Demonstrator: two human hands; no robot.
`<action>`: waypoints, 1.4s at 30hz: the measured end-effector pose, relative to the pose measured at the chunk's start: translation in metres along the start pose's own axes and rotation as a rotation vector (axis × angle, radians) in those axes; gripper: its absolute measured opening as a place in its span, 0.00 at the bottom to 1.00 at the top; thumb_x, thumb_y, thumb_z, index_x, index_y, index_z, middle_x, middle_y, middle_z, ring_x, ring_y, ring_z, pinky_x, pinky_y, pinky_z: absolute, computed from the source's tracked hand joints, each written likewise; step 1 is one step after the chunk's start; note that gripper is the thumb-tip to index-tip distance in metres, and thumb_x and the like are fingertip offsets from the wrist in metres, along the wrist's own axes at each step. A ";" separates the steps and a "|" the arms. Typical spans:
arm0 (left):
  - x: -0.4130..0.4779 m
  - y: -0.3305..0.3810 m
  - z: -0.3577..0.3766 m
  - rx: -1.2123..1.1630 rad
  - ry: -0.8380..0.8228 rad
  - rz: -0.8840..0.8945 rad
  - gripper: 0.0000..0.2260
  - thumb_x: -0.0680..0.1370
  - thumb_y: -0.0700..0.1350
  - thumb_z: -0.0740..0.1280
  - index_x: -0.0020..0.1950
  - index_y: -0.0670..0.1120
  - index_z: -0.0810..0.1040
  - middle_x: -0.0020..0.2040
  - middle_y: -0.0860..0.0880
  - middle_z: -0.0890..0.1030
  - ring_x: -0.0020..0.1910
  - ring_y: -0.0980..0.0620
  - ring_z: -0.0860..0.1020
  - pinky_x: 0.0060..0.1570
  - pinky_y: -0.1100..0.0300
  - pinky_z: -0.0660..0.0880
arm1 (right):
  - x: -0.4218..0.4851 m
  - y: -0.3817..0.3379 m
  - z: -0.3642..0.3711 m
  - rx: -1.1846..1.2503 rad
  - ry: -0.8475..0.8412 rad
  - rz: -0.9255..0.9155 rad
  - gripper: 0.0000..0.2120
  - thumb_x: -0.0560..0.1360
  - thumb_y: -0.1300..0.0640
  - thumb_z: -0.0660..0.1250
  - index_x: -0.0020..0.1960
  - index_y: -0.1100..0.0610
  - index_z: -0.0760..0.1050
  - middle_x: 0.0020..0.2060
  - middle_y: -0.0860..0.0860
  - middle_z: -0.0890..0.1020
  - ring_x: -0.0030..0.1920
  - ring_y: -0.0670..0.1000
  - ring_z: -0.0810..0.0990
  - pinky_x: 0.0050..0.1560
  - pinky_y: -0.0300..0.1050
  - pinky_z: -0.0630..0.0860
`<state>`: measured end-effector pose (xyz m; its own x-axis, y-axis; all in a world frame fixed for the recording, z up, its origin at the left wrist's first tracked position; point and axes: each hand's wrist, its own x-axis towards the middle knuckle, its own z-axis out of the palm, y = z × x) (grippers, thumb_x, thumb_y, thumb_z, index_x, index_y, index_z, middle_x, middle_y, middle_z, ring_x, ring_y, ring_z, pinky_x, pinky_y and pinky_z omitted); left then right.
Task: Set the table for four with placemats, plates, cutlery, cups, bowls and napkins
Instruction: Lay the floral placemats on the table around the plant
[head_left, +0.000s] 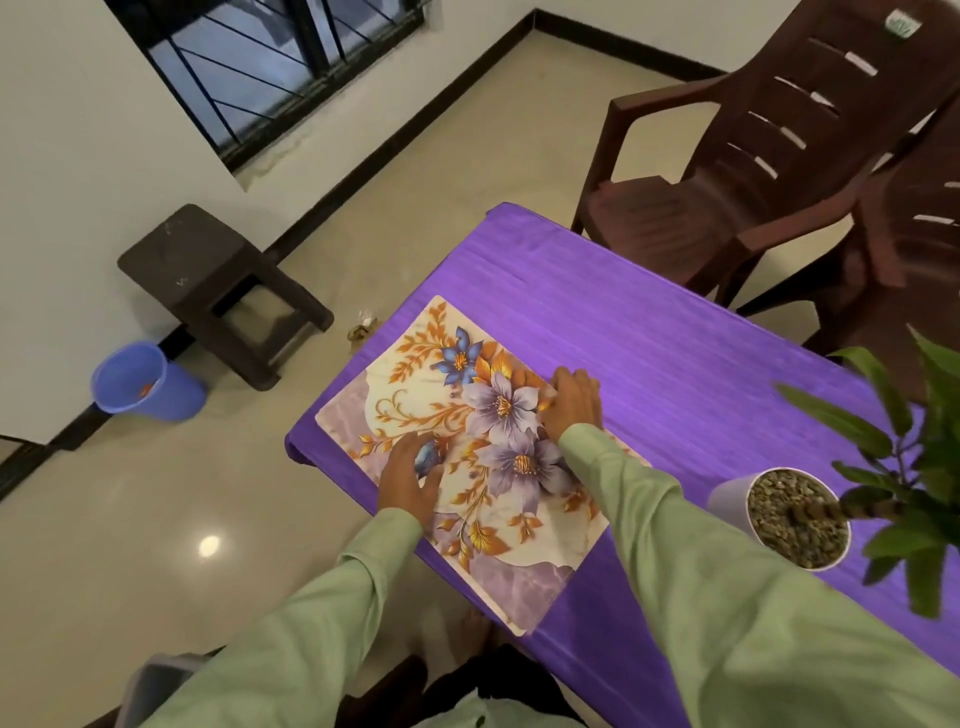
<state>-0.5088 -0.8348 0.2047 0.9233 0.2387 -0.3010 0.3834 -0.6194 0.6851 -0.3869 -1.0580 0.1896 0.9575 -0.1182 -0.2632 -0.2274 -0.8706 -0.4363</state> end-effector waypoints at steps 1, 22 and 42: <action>0.000 0.000 -0.001 0.003 -0.001 -0.008 0.20 0.78 0.39 0.69 0.70 0.43 0.72 0.69 0.44 0.72 0.68 0.43 0.71 0.66 0.58 0.64 | -0.001 0.001 -0.004 0.090 0.010 -0.003 0.09 0.72 0.63 0.65 0.51 0.58 0.73 0.52 0.60 0.76 0.55 0.63 0.73 0.46 0.51 0.68; 0.043 0.065 -0.070 -0.601 0.150 -0.234 0.22 0.78 0.48 0.69 0.71 0.47 0.71 0.65 0.46 0.77 0.64 0.41 0.76 0.63 0.42 0.74 | -0.037 -0.009 -0.092 1.111 -0.108 0.118 0.15 0.75 0.75 0.63 0.44 0.55 0.70 0.29 0.50 0.73 0.24 0.46 0.69 0.25 0.37 0.68; 0.282 -0.012 -0.313 -0.640 -0.087 -0.028 0.15 0.79 0.37 0.67 0.66 0.41 0.74 0.56 0.43 0.82 0.46 0.47 0.82 0.42 0.57 0.79 | 0.072 -0.285 0.020 1.129 0.109 0.142 0.10 0.71 0.67 0.73 0.41 0.54 0.76 0.37 0.53 0.80 0.40 0.52 0.78 0.43 0.52 0.78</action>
<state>-0.2455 -0.5265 0.3193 0.9177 0.1698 -0.3591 0.3703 -0.0389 0.9281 -0.2570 -0.8088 0.2773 0.9080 -0.2699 -0.3203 -0.3122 0.0738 -0.9472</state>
